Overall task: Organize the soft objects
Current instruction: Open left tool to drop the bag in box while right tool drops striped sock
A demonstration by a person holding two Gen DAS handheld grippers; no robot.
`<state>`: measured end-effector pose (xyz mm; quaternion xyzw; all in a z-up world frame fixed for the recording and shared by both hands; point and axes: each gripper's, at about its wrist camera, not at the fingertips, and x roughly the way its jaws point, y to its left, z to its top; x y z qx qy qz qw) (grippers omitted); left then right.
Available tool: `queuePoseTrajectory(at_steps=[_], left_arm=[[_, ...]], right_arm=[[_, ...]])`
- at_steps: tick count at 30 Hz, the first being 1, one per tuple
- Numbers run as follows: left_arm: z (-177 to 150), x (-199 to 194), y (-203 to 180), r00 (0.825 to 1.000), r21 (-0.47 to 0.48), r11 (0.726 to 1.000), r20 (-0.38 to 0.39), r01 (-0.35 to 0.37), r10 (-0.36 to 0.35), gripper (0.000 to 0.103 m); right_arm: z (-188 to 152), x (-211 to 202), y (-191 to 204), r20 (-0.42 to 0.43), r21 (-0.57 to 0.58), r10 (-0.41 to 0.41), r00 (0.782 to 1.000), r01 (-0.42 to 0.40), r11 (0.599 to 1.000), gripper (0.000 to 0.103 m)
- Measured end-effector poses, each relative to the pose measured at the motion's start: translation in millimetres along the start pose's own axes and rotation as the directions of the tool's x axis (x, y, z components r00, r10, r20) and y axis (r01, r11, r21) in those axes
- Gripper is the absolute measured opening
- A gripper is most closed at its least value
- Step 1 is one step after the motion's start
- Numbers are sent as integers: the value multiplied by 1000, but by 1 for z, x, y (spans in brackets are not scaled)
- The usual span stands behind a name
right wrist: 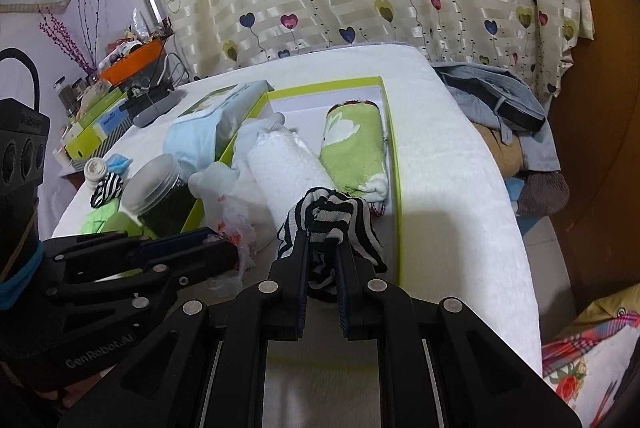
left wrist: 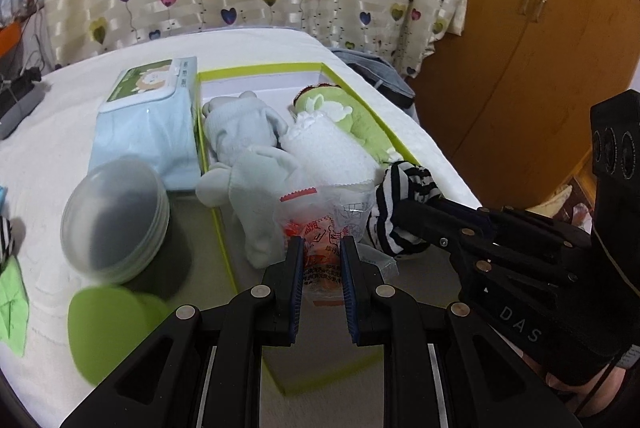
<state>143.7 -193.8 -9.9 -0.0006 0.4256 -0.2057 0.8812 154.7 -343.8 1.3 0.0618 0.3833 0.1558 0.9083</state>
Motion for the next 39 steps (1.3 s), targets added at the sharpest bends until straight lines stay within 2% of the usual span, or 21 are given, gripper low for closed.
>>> queuePoseTrajectory(at_steps=[9, 12, 21, 23, 30, 39], left_arm=[[19, 17, 10, 999, -35, 999, 14, -34, 34, 17], [21, 20, 11, 1000, -39, 999, 8, -26, 26, 17], [17, 2, 7, 999, -32, 999, 37, 12, -11, 24], [15, -4, 7, 999, -30, 999, 44, 12, -11, 24], [9, -28, 4, 996, -8, 1000, 88, 12, -12, 24], [-8, -67, 5, 988, 10, 1000, 154, -20, 18, 24]], right_arm=[[20, 19, -6, -10, 0, 17, 1000, -17, 1000, 13], [22, 20, -8, -14, 6, 20, 1000, -20, 1000, 14], [12, -1, 0, 3, -29, -20, 1000, 21, 999, 36], [10, -7, 1, 9, -28, -28, 1000, 28, 999, 45], [1, -34, 8, 45, -27, -51, 998, 53, 998, 45], [-7, -62, 28, 96, -36, -62, 993, 65, 997, 45]])
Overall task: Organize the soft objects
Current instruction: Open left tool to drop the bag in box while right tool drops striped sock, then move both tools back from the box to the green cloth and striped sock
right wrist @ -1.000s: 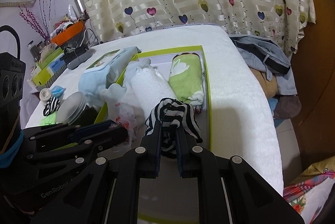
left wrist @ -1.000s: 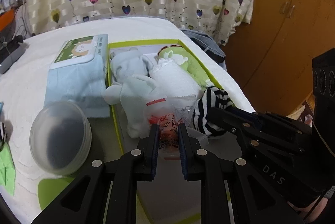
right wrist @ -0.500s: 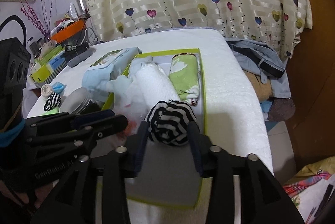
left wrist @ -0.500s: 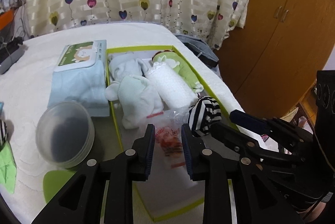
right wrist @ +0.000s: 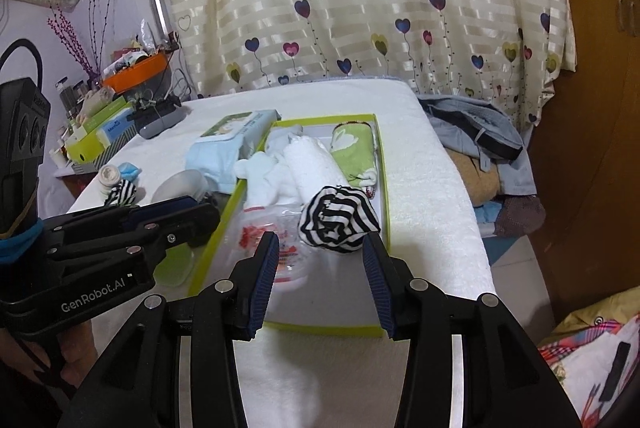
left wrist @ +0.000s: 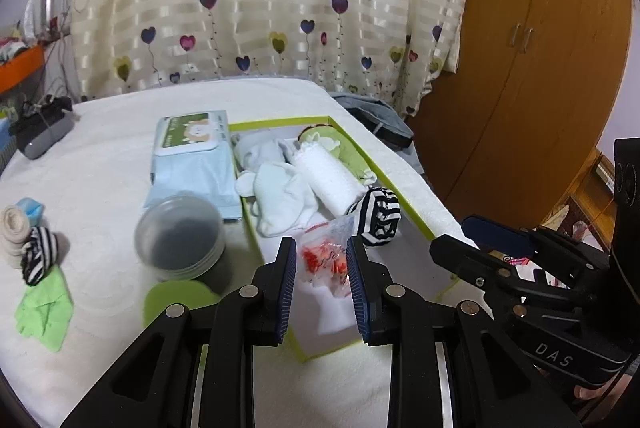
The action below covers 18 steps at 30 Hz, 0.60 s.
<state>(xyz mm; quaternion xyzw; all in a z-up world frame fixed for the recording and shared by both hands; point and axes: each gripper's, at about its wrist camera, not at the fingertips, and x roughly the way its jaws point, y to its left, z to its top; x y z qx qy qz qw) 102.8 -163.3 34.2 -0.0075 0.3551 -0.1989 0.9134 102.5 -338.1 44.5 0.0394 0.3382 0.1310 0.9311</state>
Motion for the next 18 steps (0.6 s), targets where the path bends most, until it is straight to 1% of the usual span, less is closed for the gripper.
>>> queuePoseTrajectory(at_steps=[8, 18], left_arm=[[-10, -28, 9, 999, 0, 1000, 40, -15, 15, 25], [-18, -51, 32, 997, -23, 999, 67, -42, 43, 26]], right_arm=[[-4, -18, 24, 33, -29, 10, 999, -9, 1000, 45], [-4, -25, 52, 57, -68, 33, 998, -29, 997, 45]])
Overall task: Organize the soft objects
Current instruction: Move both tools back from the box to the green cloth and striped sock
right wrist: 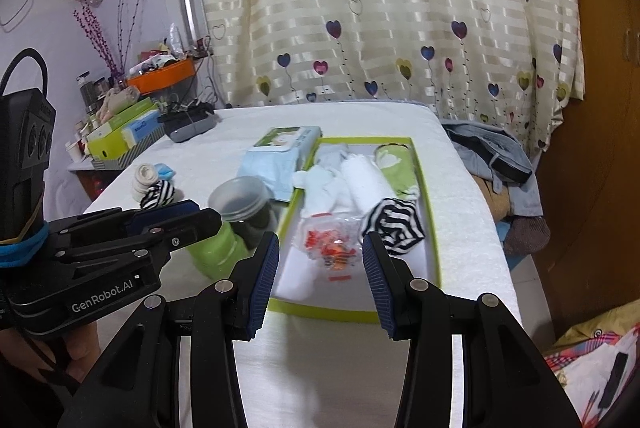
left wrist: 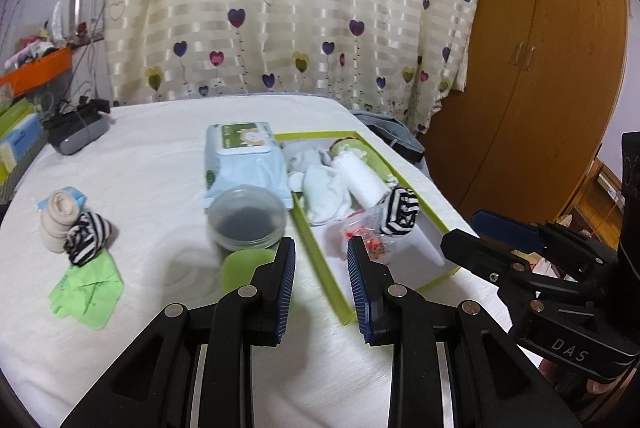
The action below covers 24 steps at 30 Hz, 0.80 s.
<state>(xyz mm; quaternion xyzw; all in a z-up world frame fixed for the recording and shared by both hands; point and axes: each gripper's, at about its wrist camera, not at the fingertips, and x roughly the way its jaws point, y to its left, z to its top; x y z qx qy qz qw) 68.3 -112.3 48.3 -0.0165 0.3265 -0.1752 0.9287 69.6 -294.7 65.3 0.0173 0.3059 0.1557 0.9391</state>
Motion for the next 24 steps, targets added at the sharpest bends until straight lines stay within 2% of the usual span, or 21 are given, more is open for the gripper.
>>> queuePoseTrajectory(at_steps=[24], left_arm=[[-6, -9, 51, 998, -69, 996, 6, -54, 54, 26]], right_arm=[[5, 24, 49, -46, -78, 68, 997, -72, 994, 46]])
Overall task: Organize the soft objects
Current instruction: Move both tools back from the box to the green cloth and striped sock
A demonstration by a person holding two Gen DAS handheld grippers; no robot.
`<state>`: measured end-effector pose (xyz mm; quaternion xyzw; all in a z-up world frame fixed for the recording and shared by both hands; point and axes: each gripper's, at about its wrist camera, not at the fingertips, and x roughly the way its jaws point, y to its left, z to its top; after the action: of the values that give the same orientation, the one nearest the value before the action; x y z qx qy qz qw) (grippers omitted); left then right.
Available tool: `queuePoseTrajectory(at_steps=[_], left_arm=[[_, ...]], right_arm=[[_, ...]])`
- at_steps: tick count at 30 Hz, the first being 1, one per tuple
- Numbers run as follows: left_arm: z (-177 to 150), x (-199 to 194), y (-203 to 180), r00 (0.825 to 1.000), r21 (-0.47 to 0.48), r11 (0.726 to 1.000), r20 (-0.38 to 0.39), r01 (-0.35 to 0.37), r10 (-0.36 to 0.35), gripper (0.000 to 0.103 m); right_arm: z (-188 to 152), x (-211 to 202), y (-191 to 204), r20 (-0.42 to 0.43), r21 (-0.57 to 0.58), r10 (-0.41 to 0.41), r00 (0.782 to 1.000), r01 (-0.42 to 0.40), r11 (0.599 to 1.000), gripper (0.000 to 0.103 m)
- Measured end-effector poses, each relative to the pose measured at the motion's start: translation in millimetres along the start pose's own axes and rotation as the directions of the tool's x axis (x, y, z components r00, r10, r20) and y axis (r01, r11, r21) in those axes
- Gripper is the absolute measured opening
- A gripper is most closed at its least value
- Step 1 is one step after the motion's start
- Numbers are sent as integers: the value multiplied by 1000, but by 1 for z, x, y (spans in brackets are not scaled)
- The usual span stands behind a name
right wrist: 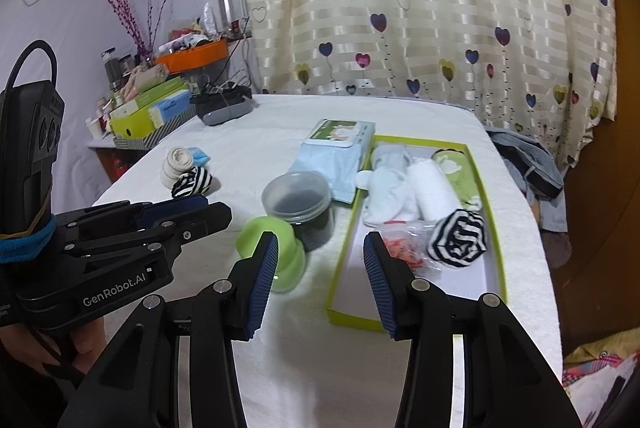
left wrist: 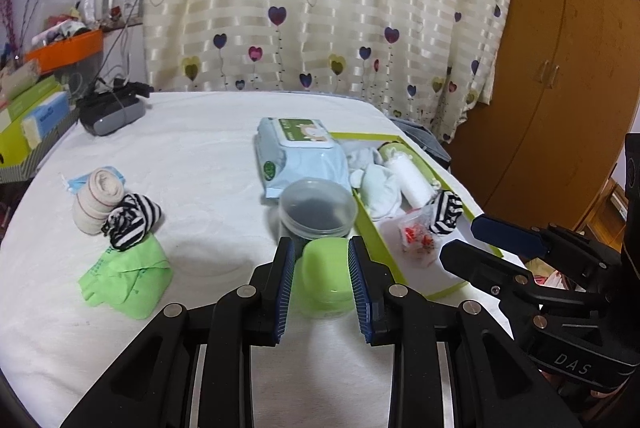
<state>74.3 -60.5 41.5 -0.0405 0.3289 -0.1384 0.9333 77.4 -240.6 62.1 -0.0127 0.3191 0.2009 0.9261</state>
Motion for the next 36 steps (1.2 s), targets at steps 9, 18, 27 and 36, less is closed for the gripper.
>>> queuePoseTrajectory(at_steps=[9, 18, 27, 36], left_arm=[[-1, 3, 13, 1000, -16, 1000, -7, -11, 11, 26], [-1, 2, 31, 1000, -43, 999, -5, -31, 31, 27], [-4, 0, 56, 998, -81, 994, -9, -69, 69, 32], [-13, -5, 97, 991, -141, 981, -23, -131, 129, 38]], right_arm=[[4, 10, 10, -14, -14, 16, 1000, -16, 1000, 46], [9, 20, 21, -24, -38, 35, 999, -36, 999, 46], [14, 31, 39, -32, -63, 69, 997, -71, 996, 46], [17, 42, 55, -45, -91, 103, 994, -106, 990, 46]])
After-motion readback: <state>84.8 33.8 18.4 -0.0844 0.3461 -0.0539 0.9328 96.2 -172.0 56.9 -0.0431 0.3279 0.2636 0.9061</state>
